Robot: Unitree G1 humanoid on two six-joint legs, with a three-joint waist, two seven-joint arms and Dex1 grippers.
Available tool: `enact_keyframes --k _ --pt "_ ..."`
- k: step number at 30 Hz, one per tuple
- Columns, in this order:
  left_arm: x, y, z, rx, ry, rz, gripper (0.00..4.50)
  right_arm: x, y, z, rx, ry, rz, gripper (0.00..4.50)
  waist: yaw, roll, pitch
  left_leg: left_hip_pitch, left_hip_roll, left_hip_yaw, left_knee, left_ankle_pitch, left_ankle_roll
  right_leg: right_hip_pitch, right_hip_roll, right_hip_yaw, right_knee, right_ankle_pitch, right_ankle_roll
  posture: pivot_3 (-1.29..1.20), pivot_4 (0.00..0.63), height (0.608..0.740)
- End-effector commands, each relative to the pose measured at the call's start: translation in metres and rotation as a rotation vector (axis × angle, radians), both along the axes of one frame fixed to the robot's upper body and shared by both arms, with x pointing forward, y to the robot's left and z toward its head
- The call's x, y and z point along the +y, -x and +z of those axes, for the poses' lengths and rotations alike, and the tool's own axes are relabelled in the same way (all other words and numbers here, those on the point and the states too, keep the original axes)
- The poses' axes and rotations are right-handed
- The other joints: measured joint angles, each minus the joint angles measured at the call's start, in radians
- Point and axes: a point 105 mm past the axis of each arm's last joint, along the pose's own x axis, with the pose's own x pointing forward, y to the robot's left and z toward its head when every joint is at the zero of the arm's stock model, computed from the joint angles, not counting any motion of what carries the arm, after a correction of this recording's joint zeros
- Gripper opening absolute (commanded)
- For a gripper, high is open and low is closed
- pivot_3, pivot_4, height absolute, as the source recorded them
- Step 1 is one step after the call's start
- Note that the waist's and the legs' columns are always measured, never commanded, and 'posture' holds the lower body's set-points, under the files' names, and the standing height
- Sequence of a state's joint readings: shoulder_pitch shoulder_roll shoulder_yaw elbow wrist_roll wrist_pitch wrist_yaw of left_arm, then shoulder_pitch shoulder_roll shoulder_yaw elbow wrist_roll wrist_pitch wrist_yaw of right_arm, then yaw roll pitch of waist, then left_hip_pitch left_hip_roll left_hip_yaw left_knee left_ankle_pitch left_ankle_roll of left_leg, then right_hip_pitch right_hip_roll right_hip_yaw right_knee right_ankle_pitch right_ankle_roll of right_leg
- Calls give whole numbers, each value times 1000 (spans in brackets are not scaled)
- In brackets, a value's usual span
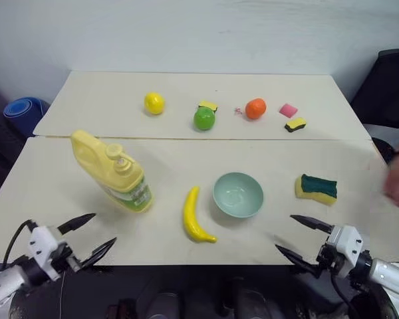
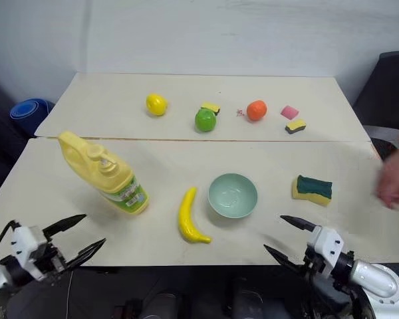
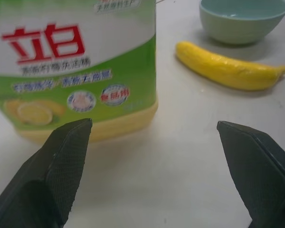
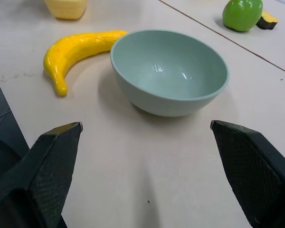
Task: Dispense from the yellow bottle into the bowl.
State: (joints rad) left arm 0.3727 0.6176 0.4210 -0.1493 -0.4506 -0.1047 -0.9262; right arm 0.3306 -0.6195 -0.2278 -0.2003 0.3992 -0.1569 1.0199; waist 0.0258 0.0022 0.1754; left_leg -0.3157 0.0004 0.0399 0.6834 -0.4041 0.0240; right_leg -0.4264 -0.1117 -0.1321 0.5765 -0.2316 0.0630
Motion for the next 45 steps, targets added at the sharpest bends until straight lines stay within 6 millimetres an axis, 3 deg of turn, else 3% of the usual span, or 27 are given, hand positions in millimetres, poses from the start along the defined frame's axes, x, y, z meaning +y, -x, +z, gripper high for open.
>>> enact_keyframes --k 1,7,12,14,17,23,29,37,40,45 --pt "-9 0 9 18 -8 -29 4478 10 -1 15 -15 -29 30 4500 0 1 0 0 0 0 0 0 0 0 0 0 0 0 0 0 150 740" --pt "-23 6 29 55 99 -143 4478 51 -20 70 7 -153 100 4500 -7 2 1 0 0 0 0 0 0 0 0 2 2 0 0 0 150 740" --pt "-10 5 35 57 98 -111 4478 96 -25 88 181 -158 205 4500 0 2 1 -1 1 -3 0 1 -3 -3 0 -1 4 -2 -4 0 150 740" --pt "-7 11 29 86 76 -111 4478 120 -27 79 296 -91 262 4500 -2 2 1 -1 1 -3 0 1 -3 -3 0 -1 4 -2 -4 0 150 740" --pt "-2 10 25 88 60 -73 4478 139 -43 58 399 38 205 4500 -5 1 1 -2 1 -3 0 1 -3 -3 0 -1 3 -2 -4 0 150 740" --pt "-7 7 22 89 70 -62 4478 194 -57 37 490 205 207 4500 -8 0 0 -4 0 -3 0 2 -4 -6 0 -2 6 -2 -4 0 150 740" --pt "-7 10 17 104 85 -70 4478 218 -62 17 540 306 162 4500 -21 -2 -1 -5 -1 -3 1 3 -3 -6 0 -2 8 -2 -3 0 150 740" --pt "2 15 8 114 91 -52 4478 234 -69 -10 541 444 141 4500 -49 -1 -1 -5 -1 -2 0 3 -4 -7 1 -2 9 -2 -3 0 150 740" --pt "2 17 6 114 104 -57 4500 237 -76 -8 530 424 137 4005 -54 -1 -1 -5 -1 -2 0 4 -4 -6 1 -2 9 -2 -3 0 150 740" --pt "2 25 -2 160 140 -72 4500 240 -72 2 528 390 203 2295 -55 0 0 -5 -1 -2 0 3 -4 -7 1 -2 9 -2 -3 0 150 740"
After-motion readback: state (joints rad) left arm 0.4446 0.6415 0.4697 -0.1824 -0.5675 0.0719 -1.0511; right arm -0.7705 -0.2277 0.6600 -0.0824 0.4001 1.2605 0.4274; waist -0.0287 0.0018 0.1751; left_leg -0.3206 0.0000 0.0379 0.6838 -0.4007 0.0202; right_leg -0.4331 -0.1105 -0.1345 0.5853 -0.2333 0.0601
